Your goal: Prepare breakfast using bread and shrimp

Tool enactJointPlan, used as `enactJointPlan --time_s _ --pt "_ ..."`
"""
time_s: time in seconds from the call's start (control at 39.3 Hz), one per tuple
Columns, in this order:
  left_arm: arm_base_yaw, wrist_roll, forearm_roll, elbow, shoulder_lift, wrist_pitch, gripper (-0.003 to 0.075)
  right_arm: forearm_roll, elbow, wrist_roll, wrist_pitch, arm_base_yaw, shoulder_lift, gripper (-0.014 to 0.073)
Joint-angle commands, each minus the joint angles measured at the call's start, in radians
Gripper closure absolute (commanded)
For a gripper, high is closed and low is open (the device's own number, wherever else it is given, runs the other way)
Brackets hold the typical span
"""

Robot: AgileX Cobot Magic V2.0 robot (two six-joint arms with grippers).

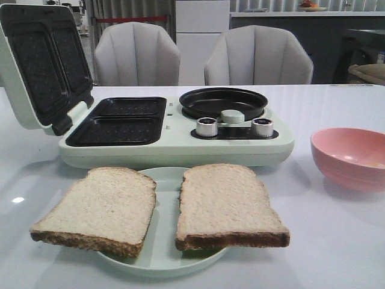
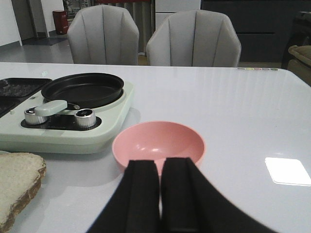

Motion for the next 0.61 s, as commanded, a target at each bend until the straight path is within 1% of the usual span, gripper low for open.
enactJointPlan --time_s 0.0,0.1,0.18,0.25,0.33,0.48,0.59 --pt "-0.101 -0.002 0.092 -0.028 0.097 -0.042 0.0155 -0.016 -0.018 -0.002 -0.076 -0.006 -0.022 0.0408" --pt "-0.218 -0.027 0.175 -0.028 0.198 -0.03 0.0155 -0.016 -0.018 -0.002 -0.076 -0.006 -0.022 0.0408" --pt "-0.287 -0.112 0.282 -0.028 0.272 -0.025 0.0155 -0.016 -0.018 -0.002 -0.076 -0.006 -0.022 0.0408" --pt "-0.335 -0.209 0.403 -0.028 0.345 -0.014 0.0155 -0.016 -0.018 -0.002 -0.076 -0.006 -0.022 0.0408" --pt "-0.36 -0.259 0.484 -0.028 0.416 -0.014 0.0155 -0.016 -0.018 -0.002 -0.076 -0.006 -0.022 0.0408" --pt "-0.388 -0.304 0.568 -0.028 0.543 -0.014 0.0155 -0.016 -0.018 -0.002 -0.076 -0.006 -0.022 0.0408" --pt "-0.411 -0.374 0.644 -0.028 0.606 -0.014 0.0155 -0.016 -0.018 -0.002 -0.076 -0.006 -0.022 0.0408"
